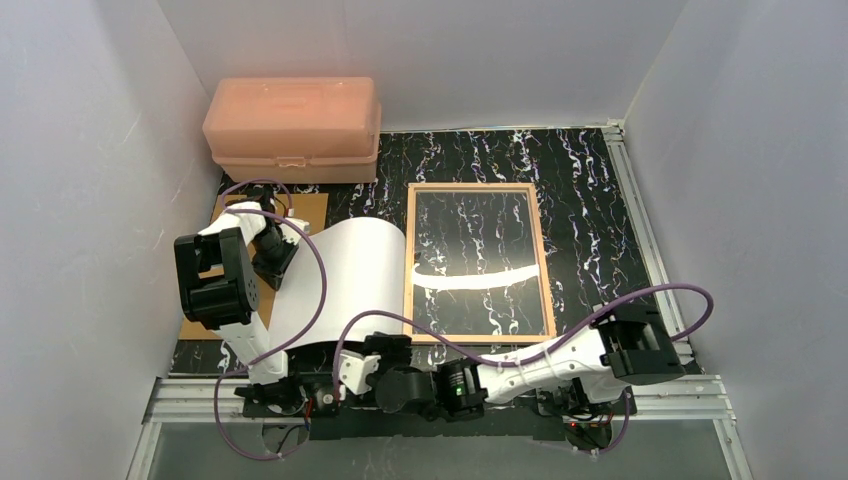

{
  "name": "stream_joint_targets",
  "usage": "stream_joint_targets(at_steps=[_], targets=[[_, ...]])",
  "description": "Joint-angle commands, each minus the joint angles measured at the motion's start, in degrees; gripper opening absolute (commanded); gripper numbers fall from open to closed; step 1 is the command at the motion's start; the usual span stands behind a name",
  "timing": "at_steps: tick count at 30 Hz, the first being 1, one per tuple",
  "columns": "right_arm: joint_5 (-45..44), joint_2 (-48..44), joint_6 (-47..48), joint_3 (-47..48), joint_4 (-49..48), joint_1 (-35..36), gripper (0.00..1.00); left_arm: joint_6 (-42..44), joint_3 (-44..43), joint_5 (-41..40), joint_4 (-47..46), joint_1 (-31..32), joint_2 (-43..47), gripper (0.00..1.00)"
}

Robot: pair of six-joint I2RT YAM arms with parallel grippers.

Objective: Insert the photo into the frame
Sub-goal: Pick up the photo at the center of the board.

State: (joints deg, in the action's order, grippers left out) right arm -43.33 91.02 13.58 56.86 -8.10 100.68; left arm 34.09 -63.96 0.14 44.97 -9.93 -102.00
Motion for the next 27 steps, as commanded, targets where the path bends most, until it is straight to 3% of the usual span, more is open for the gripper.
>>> stream_joint_targets(at_steps=[1,6,11,13,18,20,24,27], targets=[[2.3,3.9,0.1,2.5,0.6,0.4,0.76,-0.8,2.1,5.4,1.1,0.2,0.2,0.10],[-5.4,10.0,4.8,4.4,-4.4,0.4,0.73,-0.7,2.4,5.2,1.0,0.2,0.1,0.10],[-19.0,16.6,16.6,5.5,-17.6,0.2,0.60,-0.5,2.1,5.0,1.2,0.2,0.0,0.10],[-20.0,17.9,19.8,6.0,-21.1,-0.1,0.50,-0.4,1.8,4.9,1.6,0.2,0.0,0.09],[-22.8,20.2,25.6,7.1,-27.4,-0.4,0.12,-0.5,0.4,5.4,3.5,0.2,1.0,0.09],[-24.1,20.4,27.1,7.7,-28.0,-0.4,0.01,-0.7,-0.6,5.6,5.1,0.1,2.0,0.11],[-27.5,20.3,34.2,8.3,-34.3,-0.4,0.01,-1.0,-5.4,6.6,9.7,-1.0,4.9,0.19],[-28.9,19.5,40.9,8.9,-40.2,-0.4,0.01,-1.3,-12.4,9.3,15.4,-3.6,7.0,0.39]])
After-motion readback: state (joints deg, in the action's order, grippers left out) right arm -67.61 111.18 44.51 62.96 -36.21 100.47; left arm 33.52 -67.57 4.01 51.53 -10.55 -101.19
